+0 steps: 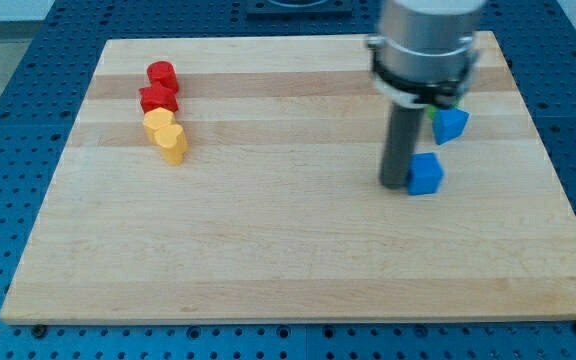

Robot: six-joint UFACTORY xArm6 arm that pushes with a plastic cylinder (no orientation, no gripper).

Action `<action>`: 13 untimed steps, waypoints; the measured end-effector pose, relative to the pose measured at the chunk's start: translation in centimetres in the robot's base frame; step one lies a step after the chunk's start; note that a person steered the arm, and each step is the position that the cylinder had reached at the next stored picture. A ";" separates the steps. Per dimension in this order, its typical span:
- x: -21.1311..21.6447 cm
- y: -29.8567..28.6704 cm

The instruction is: Slide blue cube closer to blue triangle

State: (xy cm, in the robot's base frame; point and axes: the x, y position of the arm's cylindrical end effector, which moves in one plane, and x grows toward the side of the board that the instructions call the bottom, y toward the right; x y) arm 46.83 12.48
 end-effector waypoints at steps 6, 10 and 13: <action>-0.7 4.1; -0.6 -1.9; -2.7 0.3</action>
